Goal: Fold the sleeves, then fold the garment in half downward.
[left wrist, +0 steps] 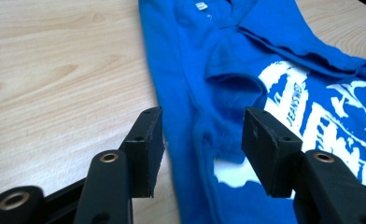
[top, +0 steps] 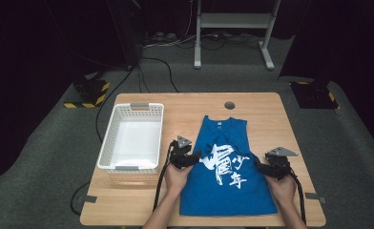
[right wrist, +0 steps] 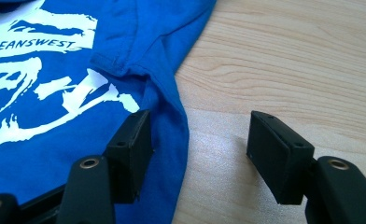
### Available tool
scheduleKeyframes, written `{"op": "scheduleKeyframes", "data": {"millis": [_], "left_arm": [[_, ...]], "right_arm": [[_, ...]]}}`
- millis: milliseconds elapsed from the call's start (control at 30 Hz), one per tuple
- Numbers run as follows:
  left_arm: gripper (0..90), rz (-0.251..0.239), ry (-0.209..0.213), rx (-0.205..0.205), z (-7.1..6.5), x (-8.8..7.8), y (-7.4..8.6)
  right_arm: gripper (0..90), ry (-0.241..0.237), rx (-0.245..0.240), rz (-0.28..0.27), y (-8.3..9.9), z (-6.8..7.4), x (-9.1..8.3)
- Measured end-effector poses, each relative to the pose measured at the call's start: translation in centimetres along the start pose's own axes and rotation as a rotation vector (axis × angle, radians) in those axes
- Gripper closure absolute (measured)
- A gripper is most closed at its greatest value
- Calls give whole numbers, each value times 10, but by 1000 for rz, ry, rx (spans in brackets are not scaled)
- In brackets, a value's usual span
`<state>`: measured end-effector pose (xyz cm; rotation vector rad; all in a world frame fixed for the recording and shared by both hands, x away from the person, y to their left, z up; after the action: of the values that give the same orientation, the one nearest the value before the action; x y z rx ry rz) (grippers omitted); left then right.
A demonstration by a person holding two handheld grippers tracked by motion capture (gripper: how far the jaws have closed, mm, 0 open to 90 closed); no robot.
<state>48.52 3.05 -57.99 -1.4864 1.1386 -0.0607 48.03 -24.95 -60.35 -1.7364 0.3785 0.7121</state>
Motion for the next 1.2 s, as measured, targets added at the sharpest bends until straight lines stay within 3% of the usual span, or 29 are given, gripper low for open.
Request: {"op": "scheduleKeyframes", "data": {"millis": [400, 667, 1000, 1133, 1200], "left_arm": [[473, 47, -34, -9, 2, -1, 28], [450, 49, -73, 43, 1, 0, 30], [412, 60, -89, 59, -1, 1, 31], [415, 54, -72, 37, -1, 0, 30], [417, 40, -52, 4, 1, 1, 26]], "right_arm": [[401, 0, 1, 1, 0, 0, 0], [401, 0, 2, 1, 0, 0, 0], [396, -8, 4, 2, 0, 0, 0], [409, -34, 27, 4, -2, 2, -2], [417, -37, 24, -6, -7, 3, -3]]}}
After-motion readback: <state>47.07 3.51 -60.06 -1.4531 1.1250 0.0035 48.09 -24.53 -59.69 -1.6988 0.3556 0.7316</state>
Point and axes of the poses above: each handheld gripper's, and its own axes: x roughly forward along the jaws, y roughly out of its underside, z roughly to its left, the point moved 10 cm from there along x, roughly forward along the jaws, and after that the axes turned 13 degrees about y, right-handed, at the moved point
